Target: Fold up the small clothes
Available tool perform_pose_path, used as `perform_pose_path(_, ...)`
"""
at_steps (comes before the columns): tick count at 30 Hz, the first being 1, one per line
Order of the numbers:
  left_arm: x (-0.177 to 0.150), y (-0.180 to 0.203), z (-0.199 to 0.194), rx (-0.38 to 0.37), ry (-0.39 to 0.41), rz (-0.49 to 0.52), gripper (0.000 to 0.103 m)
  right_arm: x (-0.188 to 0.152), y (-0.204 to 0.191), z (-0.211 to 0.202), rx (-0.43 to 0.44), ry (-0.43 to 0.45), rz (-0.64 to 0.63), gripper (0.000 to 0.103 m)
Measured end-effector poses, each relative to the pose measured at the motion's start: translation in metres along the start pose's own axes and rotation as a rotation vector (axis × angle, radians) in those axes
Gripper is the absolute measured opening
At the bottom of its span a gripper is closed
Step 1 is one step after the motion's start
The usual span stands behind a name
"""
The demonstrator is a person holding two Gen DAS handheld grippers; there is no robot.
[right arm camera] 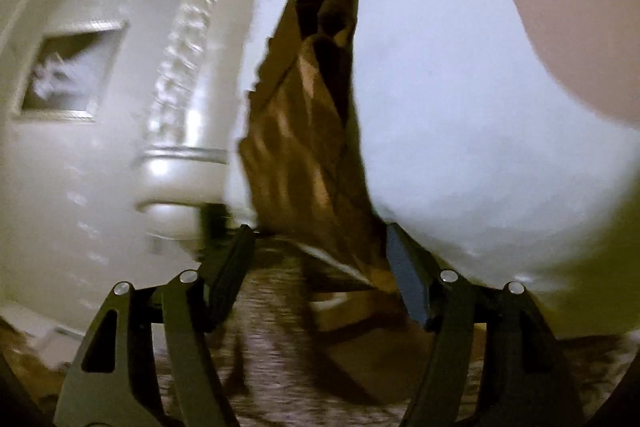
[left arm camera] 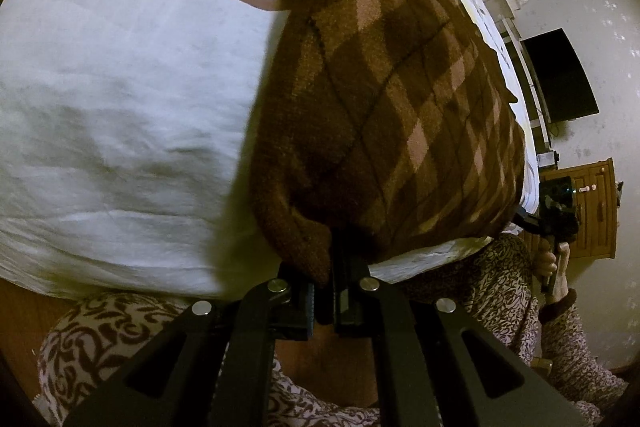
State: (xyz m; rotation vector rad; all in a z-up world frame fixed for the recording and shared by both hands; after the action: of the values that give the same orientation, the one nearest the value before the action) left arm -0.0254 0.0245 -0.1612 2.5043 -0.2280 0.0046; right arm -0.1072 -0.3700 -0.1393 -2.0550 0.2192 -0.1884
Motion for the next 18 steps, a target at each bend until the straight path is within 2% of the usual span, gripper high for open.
perform_pose_path(3, -0.001, 0.000, 0.000, -0.001, -0.001, -0.001, 0.005, -0.005, -0.003, 0.008, -0.047, -0.046, -0.030, 0.067)
perform_pose_path(6, -0.001, 0.000, 0.000, 0.004, -0.001, 0.002, 0.005, -0.015, 0.006, 0.029, -0.087, -0.153, -0.007, 0.067)
perform_pose_path(10, 0.000, 0.001, 0.001, 0.011, -0.003, 0.004, 0.006, -0.020, 0.005, 0.042, -0.094, -0.200, -0.007, 0.067)
perform_pose_path(13, 0.001, 0.002, 0.001, 0.012, -0.003, 0.004, 0.006, -0.025, 0.004, 0.045, -0.106, -0.216, -0.022, 0.066)
perform_pose_path(14, 0.001, 0.002, 0.001, 0.011, -0.003, 0.003, 0.006, -0.025, 0.004, 0.043, -0.105, -0.212, -0.024, 0.061)
perform_pose_path(16, 0.001, 0.002, 0.001, 0.007, -0.004, -0.001, 0.006, -0.021, 0.003, 0.038, -0.088, -0.190, -0.034, 0.058)
perform_pose_path(18, 0.000, 0.002, 0.001, 0.001, -0.004, -0.004, 0.006, -0.014, 0.000, 0.025, -0.034, -0.137, -0.031, 0.058)
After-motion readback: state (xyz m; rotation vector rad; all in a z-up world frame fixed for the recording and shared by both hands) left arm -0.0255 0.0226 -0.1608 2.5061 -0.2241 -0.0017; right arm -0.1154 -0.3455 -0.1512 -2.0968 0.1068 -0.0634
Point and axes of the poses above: each gripper's, at about its wrist camera, not at the fingertips, and z roughly the way its jaws point, y to its right, x to its top, the point moved 7 cm from there along z, roughly the way its jaws point, and after that the axes turned 6 degrees about -y, right-handed, at the moved point
